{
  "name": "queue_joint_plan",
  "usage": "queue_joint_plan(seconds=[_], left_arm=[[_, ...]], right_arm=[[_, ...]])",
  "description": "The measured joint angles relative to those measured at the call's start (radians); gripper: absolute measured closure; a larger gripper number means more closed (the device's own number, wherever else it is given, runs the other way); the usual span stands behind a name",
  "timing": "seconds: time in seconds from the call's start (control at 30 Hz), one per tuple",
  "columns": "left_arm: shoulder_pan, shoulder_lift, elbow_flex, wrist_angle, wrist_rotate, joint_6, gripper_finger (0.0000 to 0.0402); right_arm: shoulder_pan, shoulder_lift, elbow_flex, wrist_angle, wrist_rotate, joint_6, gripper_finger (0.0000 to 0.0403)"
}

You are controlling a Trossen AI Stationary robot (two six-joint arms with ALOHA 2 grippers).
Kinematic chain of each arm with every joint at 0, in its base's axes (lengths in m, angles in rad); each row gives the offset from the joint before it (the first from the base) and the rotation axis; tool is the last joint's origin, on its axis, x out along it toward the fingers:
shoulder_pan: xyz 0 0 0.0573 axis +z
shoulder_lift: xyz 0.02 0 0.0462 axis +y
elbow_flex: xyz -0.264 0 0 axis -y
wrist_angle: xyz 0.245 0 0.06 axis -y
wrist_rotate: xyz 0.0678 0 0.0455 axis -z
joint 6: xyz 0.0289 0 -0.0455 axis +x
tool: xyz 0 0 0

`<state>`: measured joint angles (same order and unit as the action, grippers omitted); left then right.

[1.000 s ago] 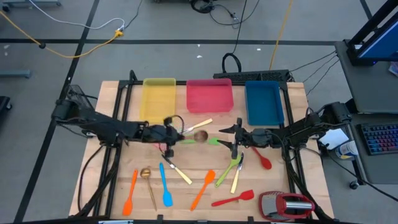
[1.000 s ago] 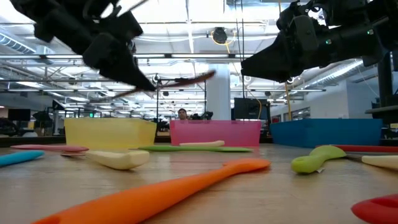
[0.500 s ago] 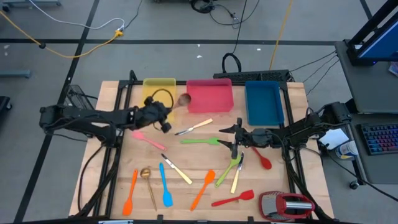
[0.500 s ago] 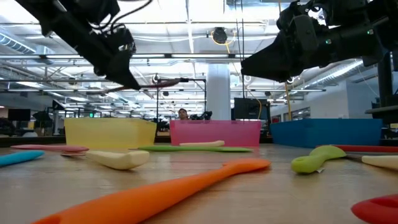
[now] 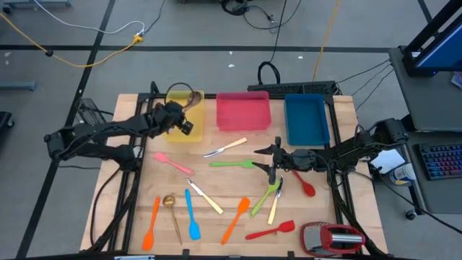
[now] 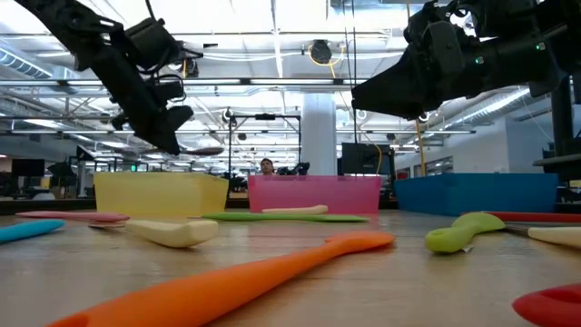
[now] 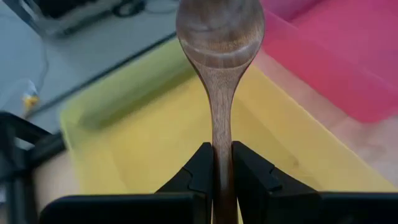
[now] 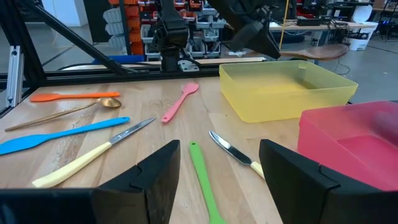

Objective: Pick & Place Kitchen Items
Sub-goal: Put the wooden serving spoon into the yellow bin, then put the gold serving spoon into the yellow bin

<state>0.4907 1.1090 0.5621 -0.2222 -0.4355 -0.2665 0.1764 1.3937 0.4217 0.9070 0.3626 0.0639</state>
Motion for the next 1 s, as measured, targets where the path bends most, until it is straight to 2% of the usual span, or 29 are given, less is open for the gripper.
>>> queue_joint_plan(seconds=[0.1, 0.67, 1.0], left_arm=[[0.028, 0.035, 0.000, 0.018, 0.041, -0.009, 0.0360], [0.140, 0.353, 0.000, 0.126, 0.071, -0.054, 0.0356], [0.144, 0.386, 0.000, 0.199, 0.071, 0.006, 0.0282]], right_arm=[[0.000, 0.000, 0.000, 0.000, 0.000, 0.000, 0.0190], [0.000, 0.000, 0.000, -0.001, -0.001, 0.000, 0.0190], [0.000, 0.000, 0.000, -0.002, -0.001, 0.000, 0.0190]])
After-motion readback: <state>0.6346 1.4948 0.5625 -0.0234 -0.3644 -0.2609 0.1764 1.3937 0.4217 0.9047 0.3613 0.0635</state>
